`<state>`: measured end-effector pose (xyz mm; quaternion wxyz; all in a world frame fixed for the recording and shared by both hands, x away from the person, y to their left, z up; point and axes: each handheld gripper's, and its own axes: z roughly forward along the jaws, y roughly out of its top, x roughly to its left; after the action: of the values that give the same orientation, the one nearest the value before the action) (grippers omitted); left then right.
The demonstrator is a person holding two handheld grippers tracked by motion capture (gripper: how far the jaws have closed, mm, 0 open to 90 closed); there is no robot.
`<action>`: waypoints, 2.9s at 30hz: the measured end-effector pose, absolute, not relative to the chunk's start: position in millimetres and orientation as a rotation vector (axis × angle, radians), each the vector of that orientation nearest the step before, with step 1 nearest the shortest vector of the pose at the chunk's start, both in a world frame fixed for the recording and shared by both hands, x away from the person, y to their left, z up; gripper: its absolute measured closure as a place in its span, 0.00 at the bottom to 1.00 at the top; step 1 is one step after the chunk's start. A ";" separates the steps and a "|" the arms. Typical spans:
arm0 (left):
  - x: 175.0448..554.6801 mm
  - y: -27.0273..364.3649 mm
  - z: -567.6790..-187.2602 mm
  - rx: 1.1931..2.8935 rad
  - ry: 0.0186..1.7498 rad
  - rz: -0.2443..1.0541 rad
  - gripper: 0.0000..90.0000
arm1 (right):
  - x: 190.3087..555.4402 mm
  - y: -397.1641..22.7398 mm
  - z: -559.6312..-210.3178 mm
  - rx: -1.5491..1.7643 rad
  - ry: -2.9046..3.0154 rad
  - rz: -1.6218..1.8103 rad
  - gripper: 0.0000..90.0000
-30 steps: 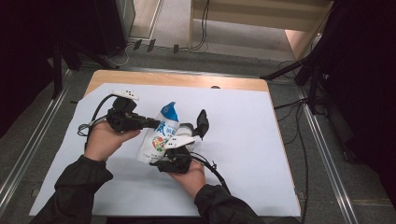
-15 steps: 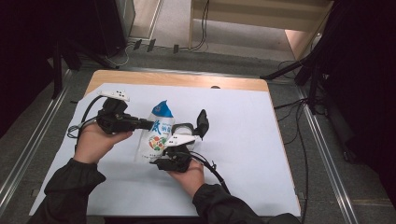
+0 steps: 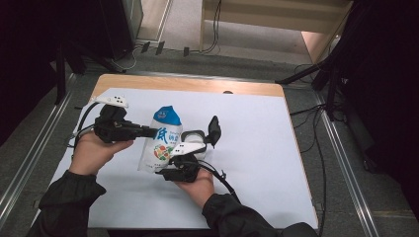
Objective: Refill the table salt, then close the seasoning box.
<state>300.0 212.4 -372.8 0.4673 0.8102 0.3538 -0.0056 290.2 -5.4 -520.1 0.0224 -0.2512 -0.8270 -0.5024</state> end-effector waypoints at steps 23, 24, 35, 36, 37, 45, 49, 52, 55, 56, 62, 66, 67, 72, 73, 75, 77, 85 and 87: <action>314.4 229.0 -365.6 1.953 0.909 0.103 1.00 | 288.6 -25.1 -502.4 -0.768 -2.547 -1.533 0.61; 317.1 229.8 -367.2 1.958 0.916 0.108 1.00 | 288.7 -27.0 -501.7 -0.767 -2.543 -1.531 0.61; 334.1 237.7 -377.7 1.947 0.982 0.151 1.00 | 283.8 -70.6 -487.4 -0.788 -2.556 -1.523 0.58; 335.5 238.6 -378.6 1.947 0.986 0.156 1.00 | 283.1 -77.1 -486.8 -0.797 -2.555 -1.515 0.58; 337.2 239.5 -380.1 1.944 0.995 0.157 1.00 | 282.8 -81.8 -486.7 -0.801 -2.560 -1.514 0.58; 345.8 241.9 -385.5 1.920 1.025 0.175 1.00 | 284.9 -125.3 -487.5 -0.899 -2.568 -1.516 0.57; 351.4 242.3 -388.4 1.911 1.029 0.175 1.00 | 287.6 -142.0 -483.2 -0.933 -2.574 -1.546 0.57; 356.8 241.2 -389.8 1.913 1.029 0.192 1.00 | 292.4 -151.9 -479.4 -0.959 -2.578 -1.575 0.57; 363.7 241.2 -392.6 1.900 1.030 0.200 1.00 | 298.3 -159.8 -477.8 -0.994 -2.591 -1.583 0.57; 366.0 241.5 -394.2 1.898 1.032 0.198 1.00 | 300.6 -162.0 -478.0 -1.005 -2.590 -1.582 0.57; 374.6 245.2 -403.9 1.901 1.062 0.224 1.00 | 311.4 -168.4 -481.4 -1.066 -2.577 -1.564 0.57; 378.8 247.3 -410.3 1.912 1.069 0.239 1.00 | 314.7 -167.3 -485.1 -1.094 -2.537 -1.541 0.56; 379.9 248.0 -412.3 1.909 1.075 0.236 1.00 | 315.2 -166.4 -485.9 -1.096 -2.546 -1.533 0.56; 382.7 253.6 -418.5 1.896 1.079 0.228 1.00 | 317.1 -166.8 -485.7 -1.097 -2.548 -1.552 0.56; 382.3 254.2 -418.9 1.891 1.082 0.236 1.00 | 317.4 -167.6 -485.3 -1.101 -2.547 -1.558 0.56; 380.8 255.7 -420.1 1.887 1.081 0.227 1.00 | 318.2 -169.2 -484.6 -1.108 -2.541 -1.568 0.56; 378.7 257.6 -420.2 1.891 1.079 0.219 1.00 | 320.0 -170.7 -483.2 -1.120 -2.538 -1.582 0.56; 366.1 263.9 -420.6 1.890 1.092 0.246 1.00 | 324.9 -170.4 -479.2 -1.116 -2.561 -1.598 0.56; 363.3 265.7 -421.3 1.902 1.085 0.258 1.00 | 326.5 -170.3 -478.0 -1.116 -2.563 -1.607 0.56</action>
<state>363.3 265.7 -421.3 0.4517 0.7696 0.4390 0.1043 326.5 -170.3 -478.0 -0.0417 -0.3458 -0.7941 -0.4980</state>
